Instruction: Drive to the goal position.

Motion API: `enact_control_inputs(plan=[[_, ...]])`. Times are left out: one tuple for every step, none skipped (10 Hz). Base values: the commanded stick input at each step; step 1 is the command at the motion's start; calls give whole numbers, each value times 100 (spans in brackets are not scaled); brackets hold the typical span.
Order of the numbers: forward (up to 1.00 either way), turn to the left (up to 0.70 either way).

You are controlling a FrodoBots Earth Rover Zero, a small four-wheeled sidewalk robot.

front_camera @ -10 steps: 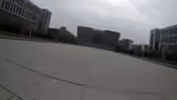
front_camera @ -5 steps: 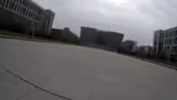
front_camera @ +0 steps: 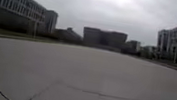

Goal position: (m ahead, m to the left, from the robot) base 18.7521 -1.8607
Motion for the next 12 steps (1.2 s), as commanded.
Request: enact_control_inputs(plan=[[100, 46], [100, 25], [100, 6], [100, 1], [100, -16], [100, -33], [100, -34], [100, -34], [100, -34], [100, -34], [100, -34], [100, -15]])
